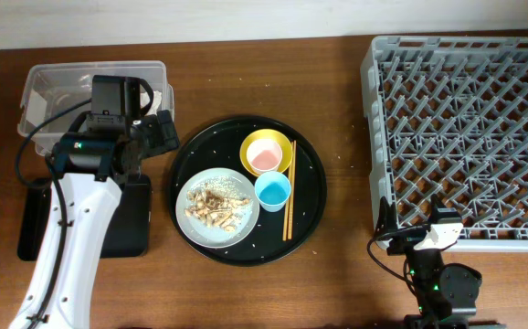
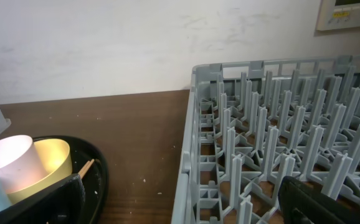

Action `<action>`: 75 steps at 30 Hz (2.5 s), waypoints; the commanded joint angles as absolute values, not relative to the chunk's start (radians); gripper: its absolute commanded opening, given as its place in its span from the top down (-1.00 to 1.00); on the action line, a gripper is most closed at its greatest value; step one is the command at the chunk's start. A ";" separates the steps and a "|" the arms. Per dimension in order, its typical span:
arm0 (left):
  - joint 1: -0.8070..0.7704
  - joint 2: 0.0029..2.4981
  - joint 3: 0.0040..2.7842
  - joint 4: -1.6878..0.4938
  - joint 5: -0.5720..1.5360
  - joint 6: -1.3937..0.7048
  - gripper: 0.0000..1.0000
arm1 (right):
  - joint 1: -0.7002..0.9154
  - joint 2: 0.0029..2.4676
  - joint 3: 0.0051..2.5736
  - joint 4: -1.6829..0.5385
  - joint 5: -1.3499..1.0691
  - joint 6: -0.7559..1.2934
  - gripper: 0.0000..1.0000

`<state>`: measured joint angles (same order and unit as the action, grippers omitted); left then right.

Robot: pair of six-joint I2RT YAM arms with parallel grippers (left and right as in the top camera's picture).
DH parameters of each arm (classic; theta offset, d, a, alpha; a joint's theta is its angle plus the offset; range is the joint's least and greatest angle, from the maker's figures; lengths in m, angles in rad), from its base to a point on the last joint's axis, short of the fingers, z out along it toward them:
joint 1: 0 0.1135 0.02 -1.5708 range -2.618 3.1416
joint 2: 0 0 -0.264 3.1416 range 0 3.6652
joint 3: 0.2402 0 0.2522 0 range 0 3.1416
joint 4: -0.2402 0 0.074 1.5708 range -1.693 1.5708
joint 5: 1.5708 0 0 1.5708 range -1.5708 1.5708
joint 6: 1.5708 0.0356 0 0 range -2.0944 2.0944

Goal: Sort waste into correct bins and load items into the dishwasher rack

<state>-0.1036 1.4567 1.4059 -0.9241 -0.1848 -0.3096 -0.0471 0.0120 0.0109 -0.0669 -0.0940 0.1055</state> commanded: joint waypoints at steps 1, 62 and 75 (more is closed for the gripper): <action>-0.102 1.444 1.397 -0.922 -0.199 -0.298 -0.99 | -0.054 0.006 0.006 -0.072 -0.093 0.108 -0.97; -0.102 1.444 1.397 -0.922 -0.199 -0.298 -0.99 | -0.053 0.006 0.006 0.323 -1.193 0.113 -0.97; -0.102 1.444 1.397 -0.922 -0.199 -0.298 -0.99 | -0.053 0.006 0.008 0.239 -0.860 0.979 -0.96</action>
<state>-0.1036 1.4567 1.4036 -0.9234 -0.1917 -0.3096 -0.0502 0.0139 0.0105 0.2401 -0.9333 0.8665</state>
